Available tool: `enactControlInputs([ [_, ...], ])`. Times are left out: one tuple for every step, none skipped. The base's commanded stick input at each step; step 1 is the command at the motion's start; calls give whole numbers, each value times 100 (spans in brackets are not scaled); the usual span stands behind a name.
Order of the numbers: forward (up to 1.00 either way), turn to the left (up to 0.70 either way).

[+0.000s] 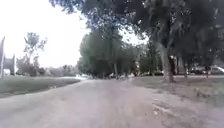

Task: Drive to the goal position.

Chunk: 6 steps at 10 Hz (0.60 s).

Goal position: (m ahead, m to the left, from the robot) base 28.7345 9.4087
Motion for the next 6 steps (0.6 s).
enactControlInputs([
  [2,0],
  [1,0],
  [0,0],
  [0,0],
  [0,0],
  [0,0],
])
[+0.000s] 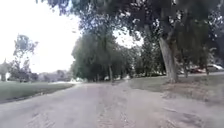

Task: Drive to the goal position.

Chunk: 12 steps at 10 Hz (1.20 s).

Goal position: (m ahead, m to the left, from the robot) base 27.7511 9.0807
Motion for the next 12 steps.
enactControlInputs([
  [0,0],
  [0,0],
  [0,0],
  [0,0],
  [33,0],
  [100,0],
  [100,0],
  [100,0],
  [75,0],
  [22,0],
  [0,0],
  [0,0],
])
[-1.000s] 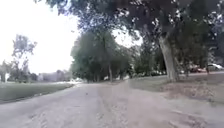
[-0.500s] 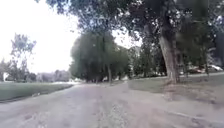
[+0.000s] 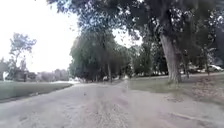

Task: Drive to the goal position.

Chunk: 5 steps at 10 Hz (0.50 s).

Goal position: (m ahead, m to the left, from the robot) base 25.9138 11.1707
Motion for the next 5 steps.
enactControlInputs([
  [0,0],
  [0,0],
  [0,0],
  [100,0],
  [100,0],
])
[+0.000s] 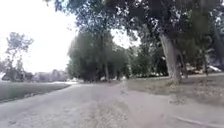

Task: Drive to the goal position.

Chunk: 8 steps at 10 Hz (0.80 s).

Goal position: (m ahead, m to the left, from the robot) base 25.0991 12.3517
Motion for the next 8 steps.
enactControlInputs([
  [100,0],
  [100,0],
  [100,0],
  [100,11],
  [100,26],
  [100,35],
  [100,40],
  [100,40],
])
